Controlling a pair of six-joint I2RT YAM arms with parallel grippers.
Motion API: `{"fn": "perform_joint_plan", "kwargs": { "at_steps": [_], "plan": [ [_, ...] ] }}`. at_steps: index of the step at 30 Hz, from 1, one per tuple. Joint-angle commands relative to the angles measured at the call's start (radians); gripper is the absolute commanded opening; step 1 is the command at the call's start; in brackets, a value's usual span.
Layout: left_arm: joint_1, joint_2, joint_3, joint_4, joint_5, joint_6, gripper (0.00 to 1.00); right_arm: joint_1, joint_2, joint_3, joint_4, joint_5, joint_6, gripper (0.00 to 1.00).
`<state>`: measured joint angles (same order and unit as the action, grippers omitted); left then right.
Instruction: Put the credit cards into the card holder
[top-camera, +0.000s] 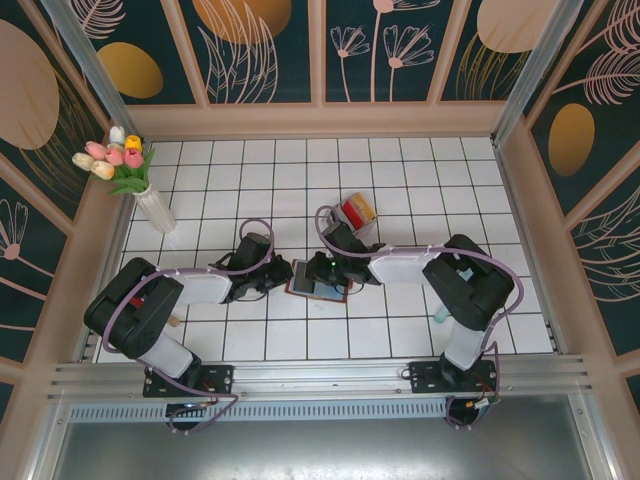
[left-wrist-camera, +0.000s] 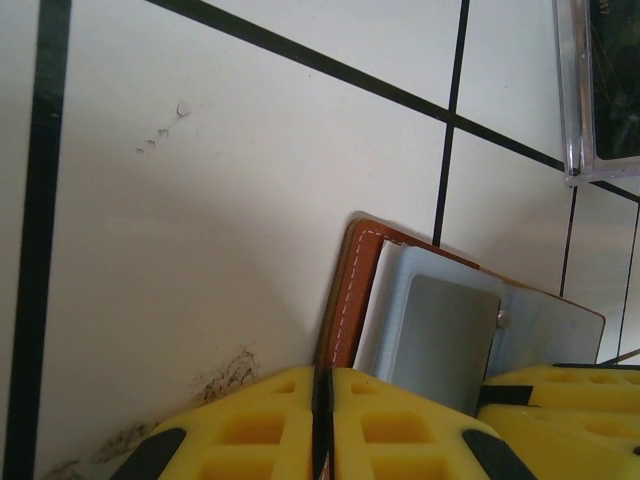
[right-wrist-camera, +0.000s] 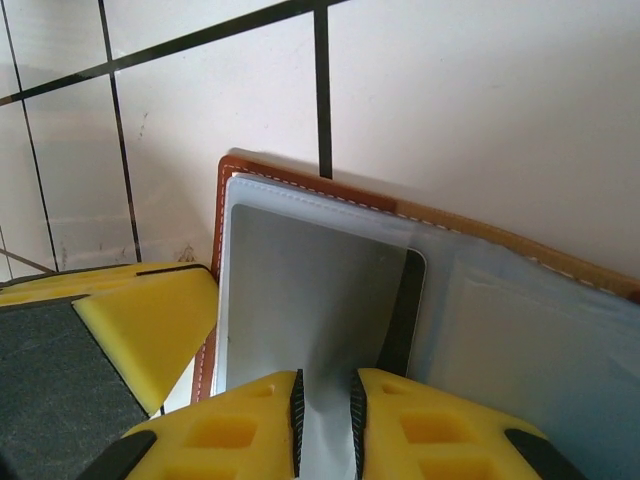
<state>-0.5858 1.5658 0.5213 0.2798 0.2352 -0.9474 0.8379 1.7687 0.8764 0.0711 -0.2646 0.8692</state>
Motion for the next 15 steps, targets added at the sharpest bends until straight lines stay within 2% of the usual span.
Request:
{"fn": "perform_joint_plan", "kwargs": {
  "at_steps": [1, 9, 15],
  "plan": [
    [-0.007, -0.016, -0.02, -0.042, 0.003, -0.002, 0.13, 0.009, -0.012, 0.03, -0.016, 0.003, -0.018, 0.23],
    [-0.007, -0.018, -0.019, -0.041, 0.0, -0.007, 0.13, 0.007, -0.132, 0.037, -0.18, 0.145, -0.068, 0.24],
    [-0.007, -0.012, -0.014, -0.036, 0.004, -0.008, 0.13, 0.009, -0.105, 0.007, -0.136, 0.092, -0.049, 0.24]
  ]
}}
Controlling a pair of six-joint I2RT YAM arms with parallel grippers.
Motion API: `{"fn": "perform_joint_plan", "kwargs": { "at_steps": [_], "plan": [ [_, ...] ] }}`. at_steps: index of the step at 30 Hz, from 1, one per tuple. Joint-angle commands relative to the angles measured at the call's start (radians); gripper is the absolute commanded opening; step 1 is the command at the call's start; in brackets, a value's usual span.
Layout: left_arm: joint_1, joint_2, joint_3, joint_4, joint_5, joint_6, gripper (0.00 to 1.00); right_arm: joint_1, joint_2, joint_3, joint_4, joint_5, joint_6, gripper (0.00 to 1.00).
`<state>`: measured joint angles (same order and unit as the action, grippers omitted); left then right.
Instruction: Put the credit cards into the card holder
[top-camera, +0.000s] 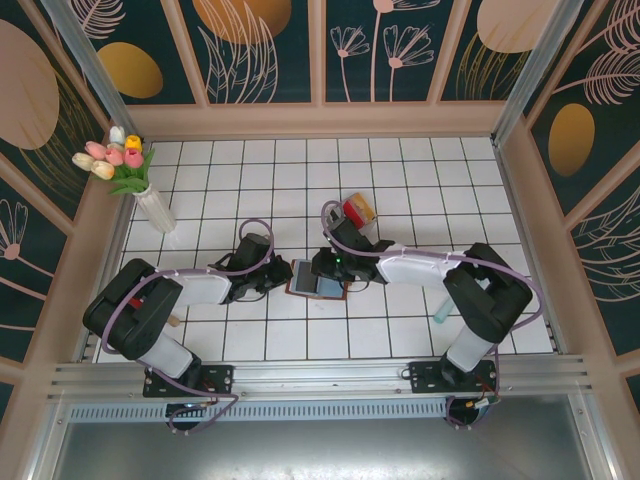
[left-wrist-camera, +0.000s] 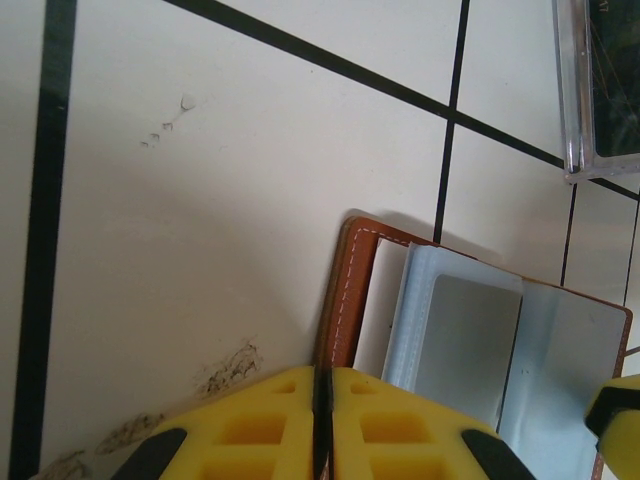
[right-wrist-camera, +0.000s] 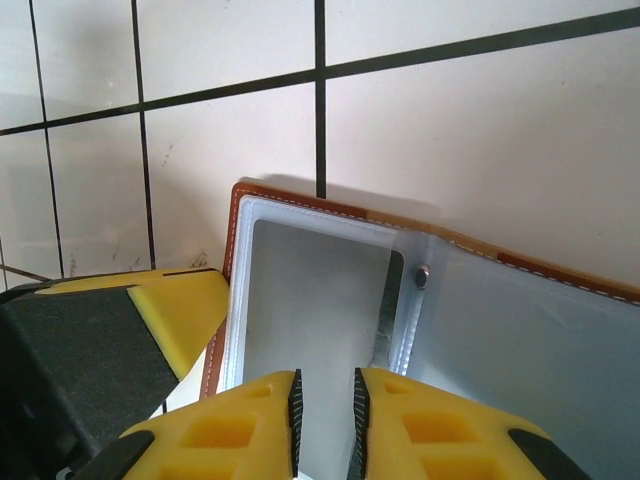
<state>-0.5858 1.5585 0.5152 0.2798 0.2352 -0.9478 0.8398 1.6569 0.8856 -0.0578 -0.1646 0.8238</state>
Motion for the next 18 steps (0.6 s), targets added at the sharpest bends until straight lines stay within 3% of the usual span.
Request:
{"fn": "perform_joint_plan", "kwargs": {
  "at_steps": [1, 10, 13, 18],
  "plan": [
    [-0.008, -0.005, -0.008, -0.035, 0.005, -0.009, 0.13, 0.008, 0.019, -0.002, 0.004, -0.014, -0.003, 0.24],
    [-0.007, -0.011, -0.009, -0.039, 0.004, -0.006, 0.13, 0.019, 0.147, 0.082, -0.007, -0.056, -0.021, 0.18],
    [-0.007, -0.021, -0.016, -0.039, 0.001, -0.012, 0.13, 0.022, 0.14, 0.085, 0.005, -0.067, -0.03, 0.17],
    [-0.007, -0.05, -0.023, -0.055, -0.009, -0.014, 0.14, 0.006, 0.042, 0.089, -0.095, 0.036, -0.067, 0.21]
  ]
}}
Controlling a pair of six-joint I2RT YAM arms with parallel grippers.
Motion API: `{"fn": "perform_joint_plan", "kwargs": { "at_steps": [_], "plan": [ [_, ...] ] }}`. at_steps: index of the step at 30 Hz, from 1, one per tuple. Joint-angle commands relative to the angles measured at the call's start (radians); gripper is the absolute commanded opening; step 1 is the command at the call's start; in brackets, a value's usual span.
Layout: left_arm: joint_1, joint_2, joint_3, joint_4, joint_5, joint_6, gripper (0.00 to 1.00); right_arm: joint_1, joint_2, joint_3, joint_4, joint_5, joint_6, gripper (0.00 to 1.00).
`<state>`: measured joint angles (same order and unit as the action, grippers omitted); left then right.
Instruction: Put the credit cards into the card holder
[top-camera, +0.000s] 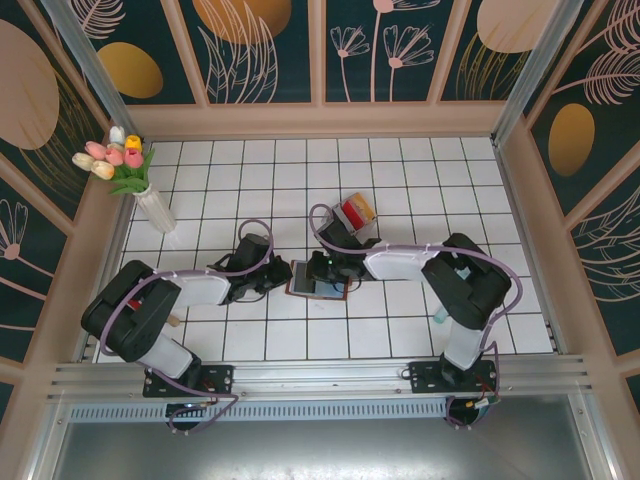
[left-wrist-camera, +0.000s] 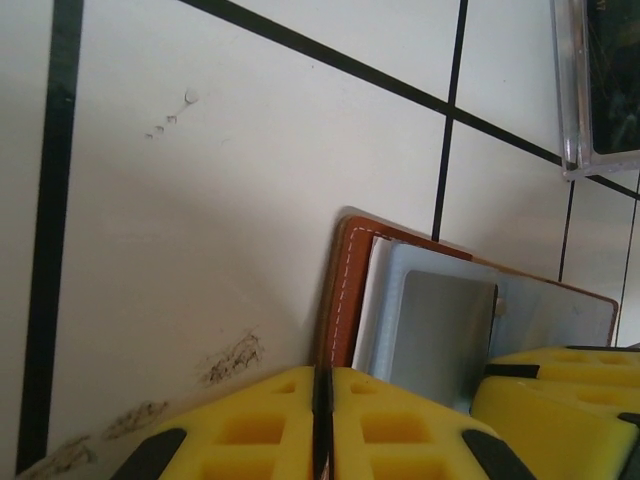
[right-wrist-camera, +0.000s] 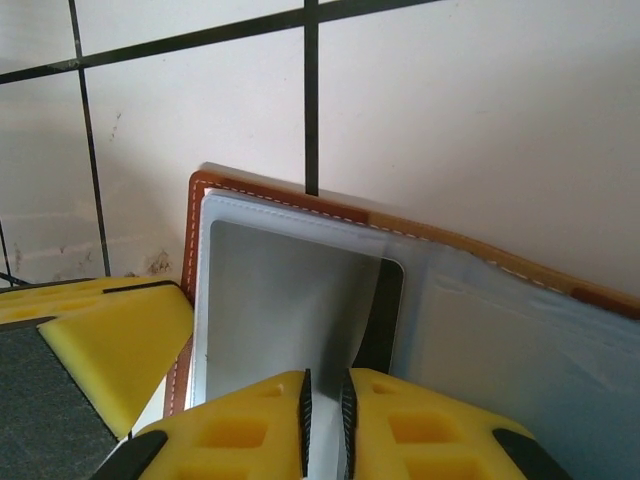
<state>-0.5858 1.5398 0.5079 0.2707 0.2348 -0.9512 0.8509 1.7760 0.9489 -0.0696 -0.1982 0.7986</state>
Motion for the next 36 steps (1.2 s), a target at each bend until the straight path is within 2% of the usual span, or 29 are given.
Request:
{"fn": "perform_joint_plan", "kwargs": {
  "at_steps": [1, 5, 8, 10, 13, 17, 23, 26, 36],
  "plan": [
    [-0.007, -0.041, -0.015, -0.05, -0.013, -0.011, 0.14, -0.007, -0.105, 0.028, -0.107, 0.099, -0.057, 0.22],
    [-0.007, -0.084, 0.008, -0.097, -0.043, 0.001, 0.27, -0.048, -0.247, 0.044, -0.175, 0.187, -0.165, 0.3],
    [-0.007, -0.122, 0.031, -0.145, -0.085, 0.012, 0.37, -0.122, -0.334, 0.056, -0.211, 0.247, -0.263, 0.38],
    [-0.007, -0.142, 0.046, -0.169, -0.115, 0.018, 0.46, -0.198, -0.353, 0.081, -0.25, 0.263, -0.33, 0.41],
    [-0.007, -0.159, 0.081, -0.199, -0.149, 0.032, 0.54, -0.297, -0.329, 0.136, -0.296, 0.253, -0.457, 0.42],
    [-0.005, -0.129, 0.161, -0.227, -0.157, 0.064, 0.59, -0.355, -0.242, 0.23, -0.349, 0.243, -0.587, 0.42],
    [-0.002, 0.023, 0.319, -0.182, -0.096, 0.066, 0.63, -0.356, -0.097, 0.353, -0.391, 0.218, -0.684, 0.41],
    [0.0, 0.117, 0.413, -0.175, -0.07, 0.07, 0.64, -0.342, -0.037, 0.391, -0.402, 0.165, -0.709, 0.4],
    [0.021, 0.329, 0.592, -0.117, 0.027, 0.034, 0.64, -0.309, 0.11, 0.506, -0.463, 0.372, -0.725, 0.37]
  ]
}}
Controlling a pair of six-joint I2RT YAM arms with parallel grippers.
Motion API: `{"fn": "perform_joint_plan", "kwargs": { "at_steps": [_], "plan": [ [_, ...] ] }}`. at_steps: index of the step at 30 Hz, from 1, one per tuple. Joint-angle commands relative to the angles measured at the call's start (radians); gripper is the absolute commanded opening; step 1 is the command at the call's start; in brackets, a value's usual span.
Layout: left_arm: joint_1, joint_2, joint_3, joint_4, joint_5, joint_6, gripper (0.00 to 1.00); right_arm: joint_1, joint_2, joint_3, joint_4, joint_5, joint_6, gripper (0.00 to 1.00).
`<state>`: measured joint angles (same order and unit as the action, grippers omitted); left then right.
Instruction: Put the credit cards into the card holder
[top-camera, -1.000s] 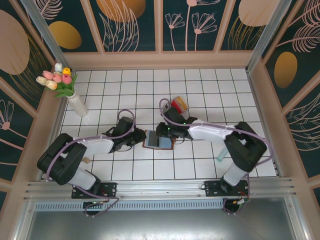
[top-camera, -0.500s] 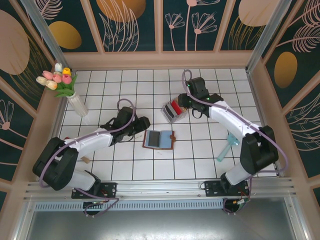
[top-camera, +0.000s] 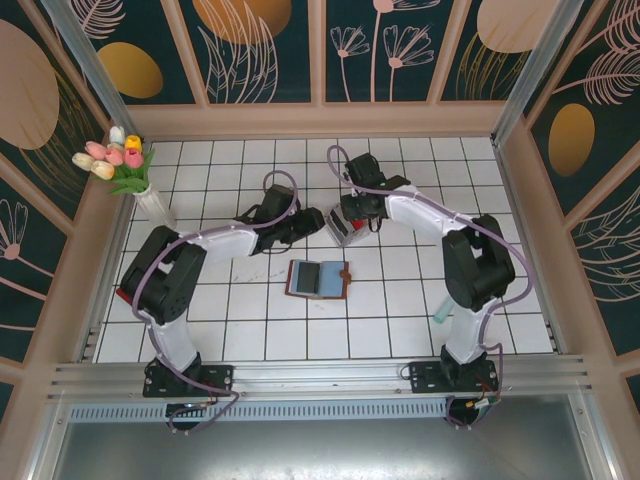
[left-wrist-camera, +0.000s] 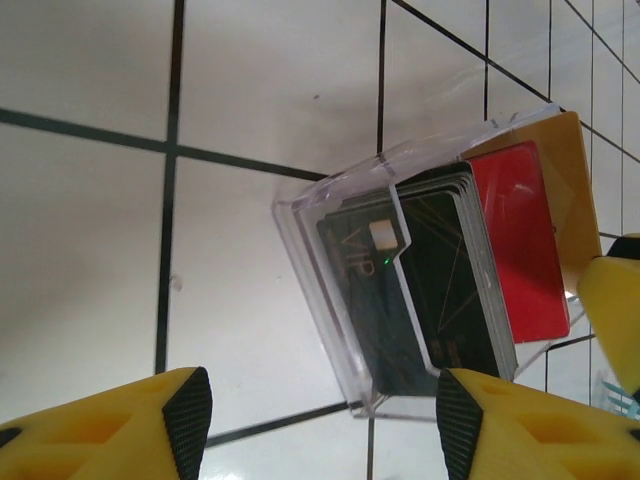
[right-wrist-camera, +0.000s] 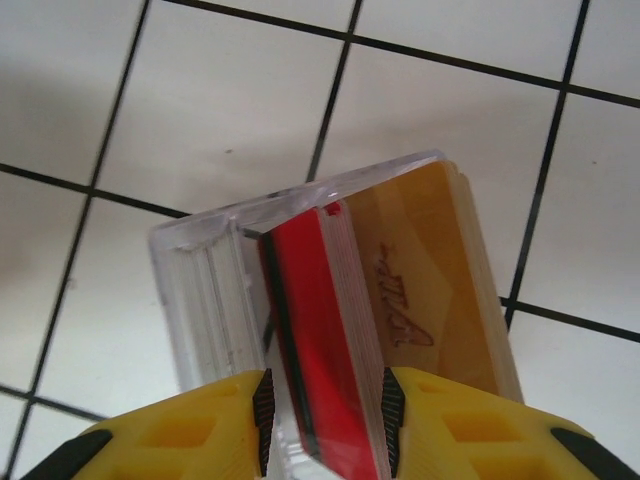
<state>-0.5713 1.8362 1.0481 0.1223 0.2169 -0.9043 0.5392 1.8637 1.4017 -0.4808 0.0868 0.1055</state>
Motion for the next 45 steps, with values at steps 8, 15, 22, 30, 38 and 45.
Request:
{"fn": "perform_joint_plan", "kwargs": {
  "at_steps": [8, 15, 22, 30, 38, 45],
  "plan": [
    [0.016, 0.129, 0.107, 0.109, 0.115, -0.072, 0.66, 0.002, 0.077, 0.092, -0.079, 0.11, -0.065, 0.37],
    [0.016, 0.185, 0.124, 0.127, 0.128, -0.092, 0.64, 0.025, 0.102, 0.095, -0.089, 0.134, -0.078, 0.37],
    [0.016, 0.215, 0.121, 0.133, 0.138, -0.095, 0.63, 0.056, 0.133, 0.1, -0.092, 0.212, -0.097, 0.38],
    [0.017, 0.219, 0.104, 0.138, 0.13, -0.096, 0.58, 0.07, 0.145, 0.108, -0.096, 0.288, -0.102, 0.38],
    [0.016, 0.23, 0.101, 0.14, 0.127, -0.091, 0.53, 0.072, 0.102, 0.111, -0.088, 0.311, -0.101, 0.35],
    [0.016, 0.233, 0.096, 0.139, 0.126, -0.088, 0.51, 0.071, 0.085, 0.107, -0.086, 0.317, -0.096, 0.33]
  ]
}}
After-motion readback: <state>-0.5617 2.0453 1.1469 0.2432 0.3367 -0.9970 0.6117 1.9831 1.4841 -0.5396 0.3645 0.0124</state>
